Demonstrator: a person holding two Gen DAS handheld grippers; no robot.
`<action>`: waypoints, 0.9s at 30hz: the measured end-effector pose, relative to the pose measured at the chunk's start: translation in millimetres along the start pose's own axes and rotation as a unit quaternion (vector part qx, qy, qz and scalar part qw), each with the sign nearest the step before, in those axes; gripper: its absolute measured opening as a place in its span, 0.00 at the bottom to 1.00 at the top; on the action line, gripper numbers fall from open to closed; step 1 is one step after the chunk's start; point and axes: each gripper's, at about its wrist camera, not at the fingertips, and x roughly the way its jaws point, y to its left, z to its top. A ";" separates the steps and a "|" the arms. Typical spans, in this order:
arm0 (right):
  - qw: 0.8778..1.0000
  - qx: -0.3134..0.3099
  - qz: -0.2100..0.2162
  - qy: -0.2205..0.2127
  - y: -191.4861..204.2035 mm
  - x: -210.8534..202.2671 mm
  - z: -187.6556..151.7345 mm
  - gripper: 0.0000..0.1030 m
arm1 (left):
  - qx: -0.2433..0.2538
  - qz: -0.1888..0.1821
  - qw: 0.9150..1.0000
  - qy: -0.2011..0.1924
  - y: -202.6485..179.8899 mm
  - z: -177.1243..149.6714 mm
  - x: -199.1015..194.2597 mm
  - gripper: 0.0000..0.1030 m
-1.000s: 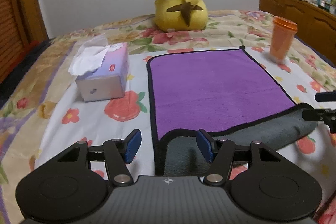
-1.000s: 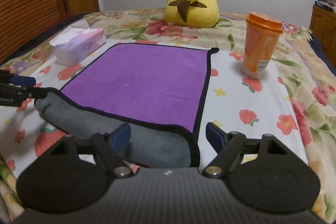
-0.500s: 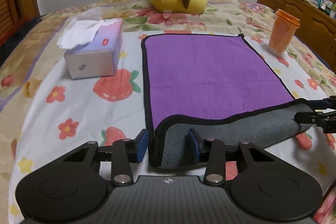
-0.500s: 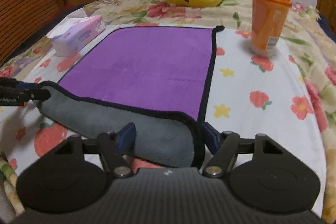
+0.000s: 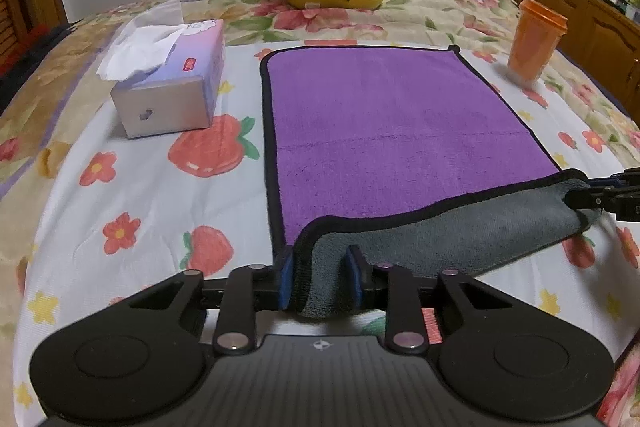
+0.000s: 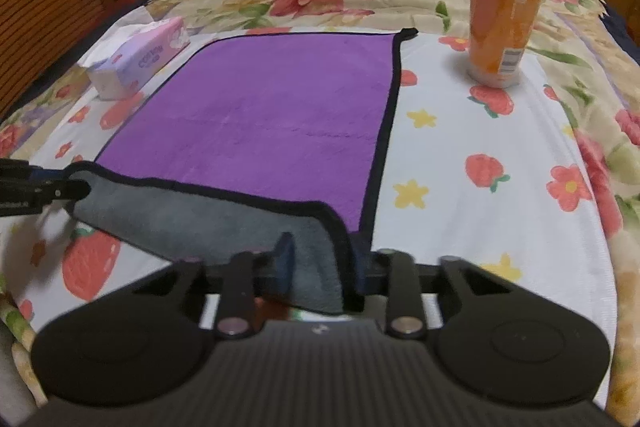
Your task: Fold towel
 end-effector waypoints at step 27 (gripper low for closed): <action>0.994 -0.023 -0.009 -0.103 2.0 -29.7 16.2 0.07 | -0.008 -0.022 0.994 -0.109 -13.0 20.6 -54.4 0.08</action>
